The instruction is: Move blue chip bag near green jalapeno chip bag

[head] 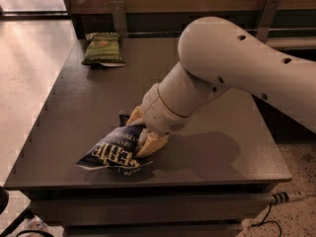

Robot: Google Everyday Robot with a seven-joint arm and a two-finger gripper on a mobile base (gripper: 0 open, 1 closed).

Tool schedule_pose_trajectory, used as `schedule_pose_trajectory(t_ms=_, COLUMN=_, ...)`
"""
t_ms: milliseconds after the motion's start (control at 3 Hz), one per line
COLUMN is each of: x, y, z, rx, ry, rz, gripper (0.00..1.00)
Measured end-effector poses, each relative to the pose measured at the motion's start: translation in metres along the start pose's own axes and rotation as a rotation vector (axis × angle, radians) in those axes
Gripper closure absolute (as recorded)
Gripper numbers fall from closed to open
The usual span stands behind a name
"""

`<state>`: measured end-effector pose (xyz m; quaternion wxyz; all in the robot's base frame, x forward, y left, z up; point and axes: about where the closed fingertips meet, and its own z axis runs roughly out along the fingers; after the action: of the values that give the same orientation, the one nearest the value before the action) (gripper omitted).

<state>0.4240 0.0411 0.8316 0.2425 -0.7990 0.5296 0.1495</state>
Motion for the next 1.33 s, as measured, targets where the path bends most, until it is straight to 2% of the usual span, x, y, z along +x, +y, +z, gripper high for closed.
schedule_pose_trajectory(t_ms=333, x=0.0, y=0.0, z=0.0, rx=0.0, ry=0.0, rz=0.0, gripper=1.0)
schedule_pose_trajectory(t_ms=667, x=0.001, y=-0.007, z=-0.013, rx=0.01, ry=0.021, rz=-0.004, gripper=1.0)
schedule_pose_trajectory(t_ms=1000, x=0.005, y=-0.036, z=-0.063, rx=0.048, ry=0.082, rz=-0.039, gripper=1.0)
schedule_pose_trajectory(t_ms=1333, x=0.007, y=-0.063, z=-0.102, rx=0.09, ry=0.112, rz=-0.08, gripper=1.0)
